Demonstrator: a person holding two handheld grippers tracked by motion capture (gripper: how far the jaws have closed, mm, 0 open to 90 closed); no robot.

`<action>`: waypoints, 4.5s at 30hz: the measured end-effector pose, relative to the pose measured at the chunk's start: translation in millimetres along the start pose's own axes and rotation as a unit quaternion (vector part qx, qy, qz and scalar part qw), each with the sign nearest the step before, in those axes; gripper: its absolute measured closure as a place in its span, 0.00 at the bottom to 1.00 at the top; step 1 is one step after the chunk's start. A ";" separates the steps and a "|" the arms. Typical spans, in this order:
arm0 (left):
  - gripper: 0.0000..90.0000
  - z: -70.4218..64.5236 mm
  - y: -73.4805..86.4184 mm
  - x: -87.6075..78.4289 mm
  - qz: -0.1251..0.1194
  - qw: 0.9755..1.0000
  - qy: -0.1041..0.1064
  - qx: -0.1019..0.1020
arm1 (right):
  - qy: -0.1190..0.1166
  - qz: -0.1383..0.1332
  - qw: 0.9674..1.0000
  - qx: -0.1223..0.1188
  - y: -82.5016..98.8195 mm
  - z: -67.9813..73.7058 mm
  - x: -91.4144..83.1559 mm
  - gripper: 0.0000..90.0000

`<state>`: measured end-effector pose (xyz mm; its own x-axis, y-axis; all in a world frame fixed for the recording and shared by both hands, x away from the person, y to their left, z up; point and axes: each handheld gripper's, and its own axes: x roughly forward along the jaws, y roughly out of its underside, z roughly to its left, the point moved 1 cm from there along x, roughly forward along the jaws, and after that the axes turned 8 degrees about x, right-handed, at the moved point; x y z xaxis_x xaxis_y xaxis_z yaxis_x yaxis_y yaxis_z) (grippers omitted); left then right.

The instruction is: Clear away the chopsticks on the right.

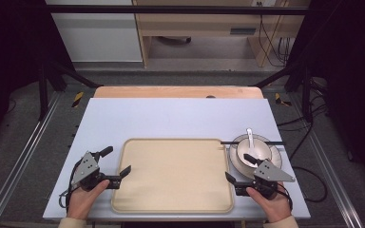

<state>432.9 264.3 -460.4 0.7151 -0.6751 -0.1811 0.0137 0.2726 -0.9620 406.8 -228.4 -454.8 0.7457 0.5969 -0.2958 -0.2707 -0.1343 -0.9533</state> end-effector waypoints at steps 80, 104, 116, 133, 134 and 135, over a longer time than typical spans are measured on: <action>0.05 -3.3 5.5 2.6 0.031 0.999 0.002 0.018 | 0.160 0.282 0.945 0.046 -17.7 -171.6 -24.1 0.98; 0.05 -3.4 5.9 2.9 0.035 0.999 0.002 0.019 | 0.093 0.272 0.958 0.000 -17.4 -167.3 -14.4 0.89; 0.05 -2.8 5.9 2.1 0.034 0.999 0.001 0.019 | 0.089 0.274 0.958 -0.010 -14.2 -168.2 -8.9 0.95; 0.05 -2.1 4.9 1.0 0.031 0.999 -0.006 0.019 | 0.119 0.110 0.987 -0.023 -68.5 -94.4 -53.6 0.95; 0.05 -2.0 4.9 0.8 0.031 0.999 -0.006 0.019 | 0.112 0.107 0.987 -0.029 -71.6 -83.5 -53.6 0.95; 0.05 -1.9 4.8 0.7 0.031 0.999 -0.006 0.019 | 0.104 0.105 0.988 -0.034 -74.0 -72.0 -52.9 0.95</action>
<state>432.2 263.8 -465.6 0.7240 -0.6475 -0.2377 -0.0051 0.3396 -0.9406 431.3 -307.0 -373.0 0.7883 0.3759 -0.4871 -0.3966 -0.2947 -0.8694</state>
